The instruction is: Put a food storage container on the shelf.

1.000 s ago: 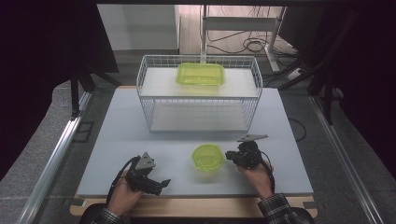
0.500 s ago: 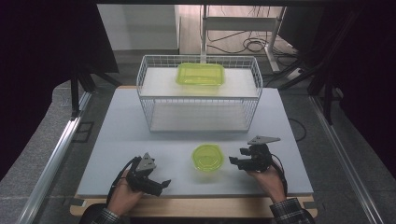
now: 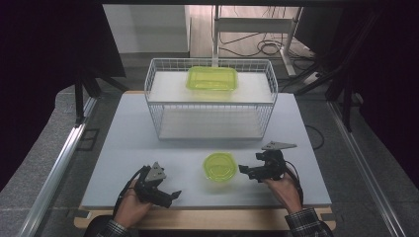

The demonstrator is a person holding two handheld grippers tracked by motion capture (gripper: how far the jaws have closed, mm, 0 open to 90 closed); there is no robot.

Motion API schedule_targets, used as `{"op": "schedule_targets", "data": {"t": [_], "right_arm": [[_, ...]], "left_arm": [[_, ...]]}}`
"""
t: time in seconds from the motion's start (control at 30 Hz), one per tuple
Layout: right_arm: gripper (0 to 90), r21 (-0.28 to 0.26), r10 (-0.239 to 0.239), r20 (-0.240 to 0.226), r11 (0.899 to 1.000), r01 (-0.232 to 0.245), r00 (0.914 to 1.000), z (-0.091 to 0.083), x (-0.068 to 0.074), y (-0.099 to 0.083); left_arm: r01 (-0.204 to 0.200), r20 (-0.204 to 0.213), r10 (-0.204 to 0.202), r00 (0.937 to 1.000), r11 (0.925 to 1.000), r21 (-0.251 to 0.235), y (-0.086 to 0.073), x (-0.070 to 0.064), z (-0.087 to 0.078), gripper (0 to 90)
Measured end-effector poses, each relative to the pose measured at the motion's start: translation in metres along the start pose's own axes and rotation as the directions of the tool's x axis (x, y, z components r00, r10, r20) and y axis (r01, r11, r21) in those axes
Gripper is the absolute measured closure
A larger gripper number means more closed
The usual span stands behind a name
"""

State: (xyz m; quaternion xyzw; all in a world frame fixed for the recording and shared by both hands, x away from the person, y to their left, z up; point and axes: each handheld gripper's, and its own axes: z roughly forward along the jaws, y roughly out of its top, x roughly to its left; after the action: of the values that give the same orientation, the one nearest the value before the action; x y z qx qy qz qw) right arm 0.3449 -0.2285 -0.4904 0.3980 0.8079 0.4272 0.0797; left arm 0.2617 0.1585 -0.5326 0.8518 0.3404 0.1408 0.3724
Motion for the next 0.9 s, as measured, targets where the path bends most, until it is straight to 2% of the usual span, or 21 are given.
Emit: {"op": "schedule_targets", "data": {"t": [0.13,0.3,0.43,0.5,0.57,0.67,0.77,0.9], "right_arm": [[6.5,0.005,0.010,-0.017,1.000,-0.010,0.9998,0.002,0.001,0.005],[5.0,0.047,0.038,-0.058,0.998,-0.035,0.9976,0.007,0.004,0.012],[6.2,0.064,0.037,-0.058,0.997,-0.034,0.9976,0.012,0.007,0.017],[10.9,0.063,0.037,-0.057,0.997,-0.033,0.9977,0.012,0.008,0.020],[16.8,0.052,0.056,-0.076,0.997,-0.052,0.9955,0.014,0.008,0.024],[25.3,0.051,0.095,-0.118,0.995,-0.089,0.9885,0.016,0.006,0.028],[32.2,0.065,0.113,-0.135,0.992,-0.105,0.9844,0.019,0.003,0.031],[40.5,0.077,0.162,-0.162,0.986,-0.151,0.9735,0.023,-0.002,0.032]], "left_arm": [[-0.001,-0.001,0.001,1.0000,1.0000,0.002,0.000,0.000,0.001,0.0],[-0.009,-0.004,0.009,1.0000,0.9999,0.006,0.000,0.000,0.002,0.0],[-0.009,-0.003,0.009,1.0000,1.0000,0.003,0.000,0.000,0.001,0.0],[-0.014,-0.002,0.014,0.9999,0.9999,0.006,0.000,0.000,0.001,0.0],[-0.015,-0.002,0.015,0.9999,0.9999,0.007,0.000,0.000,0.002,0.0],[-0.019,-0.003,0.019,0.9998,0.9998,0.008,0.000,0.000,0.002,0.0],[-0.021,-0.006,0.021,0.9998,0.9997,0.008,0.000,0.000,0.002,0.0],[-0.021,-0.007,0.021,0.9998,0.9998,0.007,0.000,0.000,0.001,0.0]]}}
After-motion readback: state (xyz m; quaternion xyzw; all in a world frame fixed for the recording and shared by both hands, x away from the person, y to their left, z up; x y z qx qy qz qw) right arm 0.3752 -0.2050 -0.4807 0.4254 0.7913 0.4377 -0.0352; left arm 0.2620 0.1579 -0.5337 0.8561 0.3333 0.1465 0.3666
